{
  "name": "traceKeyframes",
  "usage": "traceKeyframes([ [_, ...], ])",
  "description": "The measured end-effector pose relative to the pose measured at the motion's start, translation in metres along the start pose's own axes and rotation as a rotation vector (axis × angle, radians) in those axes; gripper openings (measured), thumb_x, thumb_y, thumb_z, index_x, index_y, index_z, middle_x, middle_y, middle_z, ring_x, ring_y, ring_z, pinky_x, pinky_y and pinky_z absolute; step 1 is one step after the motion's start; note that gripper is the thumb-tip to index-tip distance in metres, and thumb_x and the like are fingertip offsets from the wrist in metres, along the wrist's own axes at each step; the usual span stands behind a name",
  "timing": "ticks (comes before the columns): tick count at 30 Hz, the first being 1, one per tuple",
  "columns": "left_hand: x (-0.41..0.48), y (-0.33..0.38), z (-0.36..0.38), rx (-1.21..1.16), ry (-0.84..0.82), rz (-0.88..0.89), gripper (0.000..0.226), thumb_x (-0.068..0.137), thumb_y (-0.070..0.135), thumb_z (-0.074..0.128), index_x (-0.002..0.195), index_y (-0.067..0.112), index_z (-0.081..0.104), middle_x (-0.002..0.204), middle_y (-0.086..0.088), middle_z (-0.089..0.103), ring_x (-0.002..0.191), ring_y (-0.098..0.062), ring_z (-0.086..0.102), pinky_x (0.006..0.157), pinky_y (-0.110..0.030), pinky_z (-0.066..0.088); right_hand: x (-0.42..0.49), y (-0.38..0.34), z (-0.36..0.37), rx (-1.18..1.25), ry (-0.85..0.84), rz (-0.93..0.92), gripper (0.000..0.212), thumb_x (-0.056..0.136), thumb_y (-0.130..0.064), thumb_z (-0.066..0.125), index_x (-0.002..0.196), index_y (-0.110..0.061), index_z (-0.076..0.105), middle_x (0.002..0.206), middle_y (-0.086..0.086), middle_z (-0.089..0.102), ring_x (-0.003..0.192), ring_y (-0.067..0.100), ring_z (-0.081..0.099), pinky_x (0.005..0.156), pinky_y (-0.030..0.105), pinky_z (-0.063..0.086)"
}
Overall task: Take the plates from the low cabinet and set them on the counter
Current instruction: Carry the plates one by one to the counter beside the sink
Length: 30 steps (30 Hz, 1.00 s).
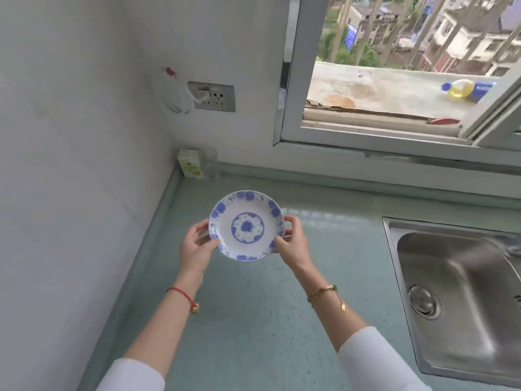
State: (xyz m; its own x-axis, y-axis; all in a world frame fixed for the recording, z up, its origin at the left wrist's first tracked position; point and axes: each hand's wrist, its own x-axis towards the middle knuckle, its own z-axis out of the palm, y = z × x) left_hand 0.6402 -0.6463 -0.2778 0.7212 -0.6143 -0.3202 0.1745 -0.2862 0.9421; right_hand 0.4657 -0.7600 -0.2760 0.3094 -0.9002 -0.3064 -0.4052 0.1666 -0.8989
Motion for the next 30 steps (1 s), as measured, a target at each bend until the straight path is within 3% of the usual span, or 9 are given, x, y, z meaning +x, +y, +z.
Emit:
traceKeyframes([
  [5,0.068,-0.014,0.016,0.023,-0.032,-0.049,0.053,0.077,-0.012,0.07,0.122,0.014,0.061,0.122,-0.003,0.064,0.119,-0.027,0.062,0.099,-0.051,0.054,0.062,0.012,0.028,-0.078,0.029,0.087,0.048,0.086,0.001,0.054,0.129,-0.018,0.045,0.104,0.013,0.063,0.092,0.029,0.067,0.078,0.049,0.06],
  [10,0.108,-0.033,0.024,0.088,-0.06,-0.077,0.053,0.079,-0.009,0.072,0.126,0.011,0.059,0.131,-0.01,0.064,0.115,-0.024,0.061,0.091,-0.037,0.053,0.096,0.028,0.044,-0.141,0.044,0.132,0.045,0.087,-0.002,0.056,0.128,-0.019,0.044,0.11,0.012,0.063,0.094,0.027,0.067,0.08,0.049,0.059],
  [14,0.124,-0.041,0.025,0.106,-0.059,-0.114,0.056,0.081,-0.007,0.072,0.132,0.011,0.057,0.135,-0.011,0.062,0.121,-0.026,0.06,0.097,-0.041,0.053,0.108,0.035,0.051,-0.162,0.039,0.147,0.045,0.089,-0.005,0.058,0.129,-0.019,0.044,0.105,0.009,0.064,0.093,0.025,0.067,0.079,0.046,0.061],
  [17,0.13,-0.044,0.026,0.116,-0.07,-0.121,0.056,0.082,-0.006,0.072,0.132,0.013,0.057,0.136,-0.01,0.061,0.116,-0.021,0.059,0.092,-0.034,0.051,0.112,0.039,0.052,-0.174,0.04,0.151,0.045,0.089,-0.005,0.059,0.13,-0.017,0.045,0.097,0.008,0.064,0.09,0.025,0.067,0.077,0.046,0.061],
  [24,0.132,-0.049,0.026,0.135,-0.1,-0.122,0.056,0.084,-0.006,0.07,0.134,0.013,0.056,0.135,-0.009,0.063,0.122,-0.024,0.06,0.1,-0.04,0.051,0.112,0.039,0.054,-0.204,0.039,0.162,0.047,0.089,-0.004,0.057,0.132,-0.016,0.043,0.101,0.013,0.063,0.092,0.029,0.065,0.079,0.047,0.059],
  [30,0.13,-0.046,0.024,0.121,-0.126,-0.143,0.058,0.086,-0.002,0.07,0.14,0.013,0.053,0.139,-0.009,0.06,0.123,-0.02,0.058,0.098,-0.034,0.049,0.107,0.034,0.052,-0.14,0.022,0.214,0.048,0.09,-0.009,0.06,0.134,-0.015,0.042,0.098,0.012,0.064,0.089,0.028,0.068,0.077,0.047,0.06],
])
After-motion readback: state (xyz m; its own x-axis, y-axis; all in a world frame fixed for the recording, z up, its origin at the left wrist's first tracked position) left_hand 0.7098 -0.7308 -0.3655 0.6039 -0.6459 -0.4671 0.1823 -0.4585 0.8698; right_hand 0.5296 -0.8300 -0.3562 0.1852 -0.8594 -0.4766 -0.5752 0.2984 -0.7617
